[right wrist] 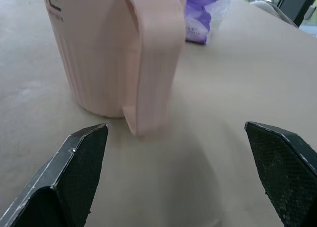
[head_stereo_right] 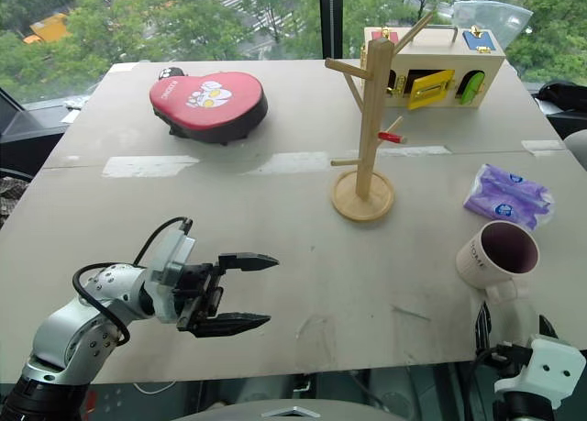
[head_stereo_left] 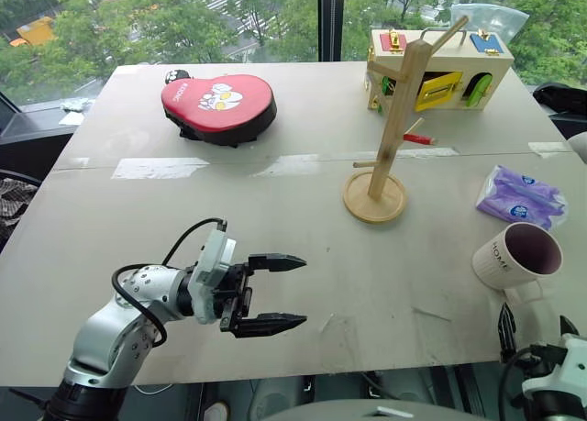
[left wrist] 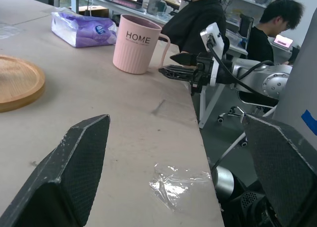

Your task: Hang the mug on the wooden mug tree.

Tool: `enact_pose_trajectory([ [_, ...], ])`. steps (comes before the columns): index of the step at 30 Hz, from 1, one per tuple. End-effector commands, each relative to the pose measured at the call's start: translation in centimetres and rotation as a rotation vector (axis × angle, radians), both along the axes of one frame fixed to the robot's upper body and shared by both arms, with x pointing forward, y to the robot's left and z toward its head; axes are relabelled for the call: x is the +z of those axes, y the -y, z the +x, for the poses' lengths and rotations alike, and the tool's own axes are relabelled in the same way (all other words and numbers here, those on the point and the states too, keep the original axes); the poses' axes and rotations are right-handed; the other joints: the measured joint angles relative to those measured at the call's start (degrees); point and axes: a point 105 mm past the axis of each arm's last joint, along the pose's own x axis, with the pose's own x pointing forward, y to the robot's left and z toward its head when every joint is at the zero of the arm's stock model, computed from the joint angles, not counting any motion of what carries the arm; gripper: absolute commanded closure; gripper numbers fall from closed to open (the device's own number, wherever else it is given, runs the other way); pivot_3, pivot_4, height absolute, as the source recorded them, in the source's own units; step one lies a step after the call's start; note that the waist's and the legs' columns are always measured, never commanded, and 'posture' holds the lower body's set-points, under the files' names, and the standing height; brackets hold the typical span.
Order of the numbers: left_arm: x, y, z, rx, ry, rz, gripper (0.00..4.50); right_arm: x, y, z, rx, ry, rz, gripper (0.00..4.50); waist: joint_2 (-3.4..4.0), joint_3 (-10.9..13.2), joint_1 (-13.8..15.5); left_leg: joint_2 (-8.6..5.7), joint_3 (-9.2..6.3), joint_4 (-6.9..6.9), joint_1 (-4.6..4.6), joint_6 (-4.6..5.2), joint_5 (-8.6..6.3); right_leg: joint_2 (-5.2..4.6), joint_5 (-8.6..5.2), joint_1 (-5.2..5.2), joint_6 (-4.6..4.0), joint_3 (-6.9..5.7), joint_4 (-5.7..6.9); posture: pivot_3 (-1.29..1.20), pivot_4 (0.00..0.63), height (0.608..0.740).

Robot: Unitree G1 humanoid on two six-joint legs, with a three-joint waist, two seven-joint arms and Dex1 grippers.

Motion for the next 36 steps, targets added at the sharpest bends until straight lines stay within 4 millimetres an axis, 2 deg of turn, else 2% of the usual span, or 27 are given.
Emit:
enact_pose_trajectory([
  [1, 1.0, 0.2, -0.1, -0.006, 0.041, -0.019, 0.15, 1.5, 0.6, 0.6, -0.017, 0.035, -0.038, 0.0, -0.01, 0.0, 0.01, 0.0, 0.01, 0.0, 0.0, 0.0, 0.0, 0.01, 0.0, 0.0, 0.0, 0.0, 0.0, 0.0, 0.15, 0.733],
  [5, 1.0, 0.3, -0.1, -0.006, 0.04, -0.021, 0.15, 2.7, 0.4, 1.7, -0.036, 0.054, -0.044, 0.0, -0.01, -0.01, 0.01, 0.0, 0.02, 0.01, 0.02, -0.03, 0.03, 0.04, 0.0, 0.0, 0.0, 0.01, 0.06, 0.0, 0.15, 0.733],
  [9, 1.0, 0.4, 0.0, -0.005, 0.043, -0.02, 0.15, 3.3, 1.2, 2.3, -0.085, 0.051, -0.055, 0.0, -0.04, -0.02, 0.04, 0.0, 0.03, 0.01, 0.04, -0.05, 0.04, 0.06, 0.0, 0.01, 0.01, 0.01, 0.09, 0.0, 0.15, 0.733],
  [21, 1.0, 0.4, 0.2, 0.011, 0.05, -0.015, 0.15, 2.9, 2.8, 1.6, -0.188, 0.008, -0.075, 0.0, -0.05, -0.03, 0.39, -0.01, 0.09, 0.03, 0.09, 0.21, 0.21, 0.14, 0.01, 0.01, 0.03, 0.08, 0.2, 0.0, 0.15, 0.733],
  [27, 1.0, 0.5, 0.5, 0.016, 0.061, -0.012, 0.15, 2.7, 3.8, 2.6, -0.253, 0.017, -0.068, 0.0, -0.08, -0.05, 0.32, -0.01, 0.12, 0.06, 0.11, 0.21, 0.21, 0.16, 0.01, 0.01, 0.02, 0.12, 0.23, 0.0, 0.15, 0.733],
  [30, 1.0, 0.5, 0.7, 0.02, 0.068, -0.014, 0.08, 2.5, 4.6, 3.5, -0.288, 0.025, -0.048, 0.87, -0.08, -0.05, 0.33, -0.01, 0.12, 0.06, 0.11, 0.21, 0.21, 0.19, 0.02, 0.0, 0.02, 0.12, 0.26, 0.0, 0.15, 0.733],
  [35, 0.9, 0.4, 0.9, 0.035, 0.08, -0.014, 0.08, 2.3, 4.9, 4.7, -0.274, 0.026, -0.034, 3.27, -0.08, -0.05, 0.41, -0.01, 0.16, 0.07, 0.11, 0.22, 0.22, 0.51, 0.07, 0.02, 0.1, 0.22, 0.31, 0.0, 0.15, 0.733],
  [36, 0.9, 0.4, 1.0, 0.041, 0.083, -0.015, 0.08, 2.2, 4.9, 4.9, -0.264, 0.021, -0.039, 3.59, -0.09, -0.06, 0.4, -0.01, 0.16, 0.07, 0.11, 0.22, 0.22, 0.52, 0.07, 0.02, 0.11, 0.23, 0.32, 0.0, 0.15, 0.733],
])
